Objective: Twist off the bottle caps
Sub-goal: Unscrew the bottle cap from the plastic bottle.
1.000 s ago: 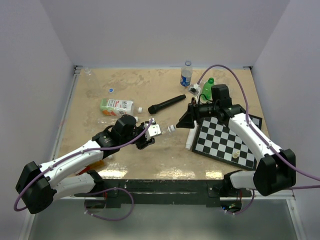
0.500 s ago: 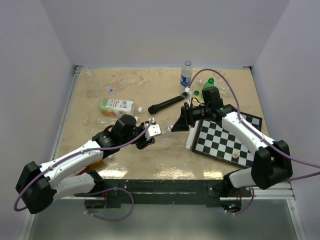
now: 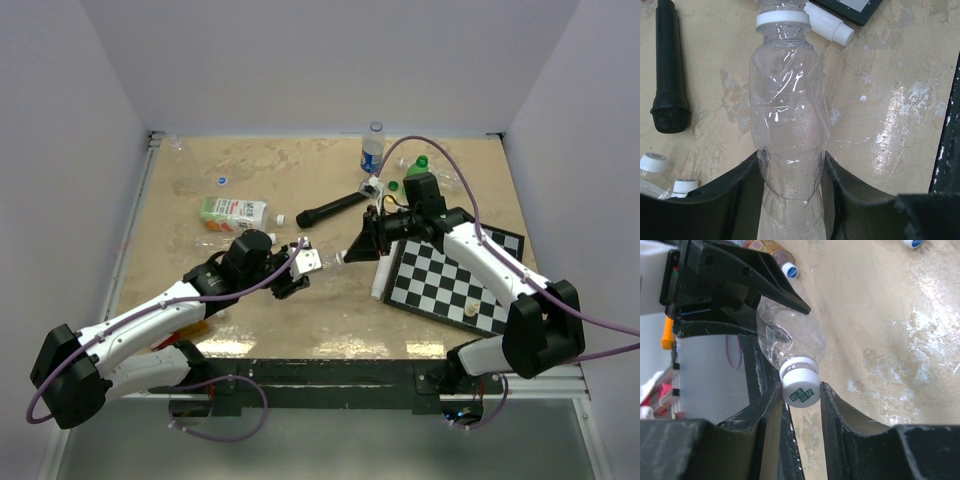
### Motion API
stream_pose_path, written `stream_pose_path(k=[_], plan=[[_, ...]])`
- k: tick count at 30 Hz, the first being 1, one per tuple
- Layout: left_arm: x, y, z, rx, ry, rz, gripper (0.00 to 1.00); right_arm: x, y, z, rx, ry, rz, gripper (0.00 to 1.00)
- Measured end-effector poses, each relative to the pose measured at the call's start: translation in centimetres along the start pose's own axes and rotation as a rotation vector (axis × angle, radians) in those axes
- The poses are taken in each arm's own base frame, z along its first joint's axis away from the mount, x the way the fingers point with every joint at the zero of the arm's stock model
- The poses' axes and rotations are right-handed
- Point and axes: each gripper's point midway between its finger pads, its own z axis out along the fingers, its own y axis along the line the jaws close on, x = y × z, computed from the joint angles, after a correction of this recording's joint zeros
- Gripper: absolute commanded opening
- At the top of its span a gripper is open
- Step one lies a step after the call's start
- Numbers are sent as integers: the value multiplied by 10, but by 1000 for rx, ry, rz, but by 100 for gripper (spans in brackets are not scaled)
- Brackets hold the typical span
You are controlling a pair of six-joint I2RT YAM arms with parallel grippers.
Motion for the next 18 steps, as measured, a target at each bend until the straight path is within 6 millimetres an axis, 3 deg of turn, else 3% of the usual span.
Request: stream_pose_path(k=[4,6,13,18], plan=[[-2,0,0,-1,-9,3,0,-1,3,-3,-9,27,-121,1],[-5,0,-1,0,-19,5,0,-2,5,-5,-26,52,-230,0],[-5,-4,-2,21,-22,5,0,2,13,-9,-187,168,-973,0],[-6,-5,-3,26,-25,6,0,2,17,-11,-260,176,-1369,0]])
